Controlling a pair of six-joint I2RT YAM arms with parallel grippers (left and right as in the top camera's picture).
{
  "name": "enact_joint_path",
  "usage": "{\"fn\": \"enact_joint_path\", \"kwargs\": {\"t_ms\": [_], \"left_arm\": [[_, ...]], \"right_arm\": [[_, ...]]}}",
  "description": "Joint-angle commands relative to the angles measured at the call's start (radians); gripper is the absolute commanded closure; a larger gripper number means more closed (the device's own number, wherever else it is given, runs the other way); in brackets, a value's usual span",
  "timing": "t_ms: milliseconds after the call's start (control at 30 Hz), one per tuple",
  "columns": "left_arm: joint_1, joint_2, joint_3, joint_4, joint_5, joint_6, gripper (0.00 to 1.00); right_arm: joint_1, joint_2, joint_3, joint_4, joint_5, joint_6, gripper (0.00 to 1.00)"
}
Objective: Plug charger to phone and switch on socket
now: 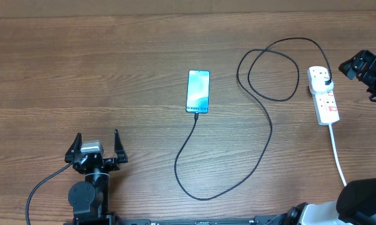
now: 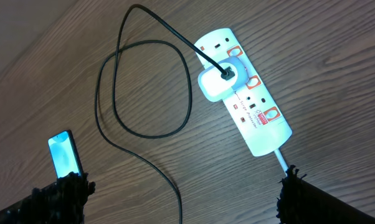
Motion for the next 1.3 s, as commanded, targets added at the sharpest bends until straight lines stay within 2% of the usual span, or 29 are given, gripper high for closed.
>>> {"fn": "enact_joint_path", "kwargs": {"t_ms": [0, 733, 933, 1267], "left_arm": [[0.007, -0.011, -0.004, -0.001, 0.014, 0.016, 0.00], [0.007, -0.011, -0.004, -0.001, 0.013, 0.016, 0.00], [0.007, -0.011, -0.004, -0.001, 0.014, 0.016, 0.00], [0.007, -0.011, -0.004, -0.001, 0.014, 0.016, 0.00]], "right_arm": [[0.001, -0.008, 0.025, 0.005, 0.003, 0.000, 0.00], [0.001, -0.009, 0.025, 0.006, 0.004, -0.001, 0.00], [0.018, -0.032, 0.021, 0.050, 0.000, 0.000, 0.00], [0.138, -0.198, -0.159, 0.307, -0.005, 0.000, 0.00]]}}
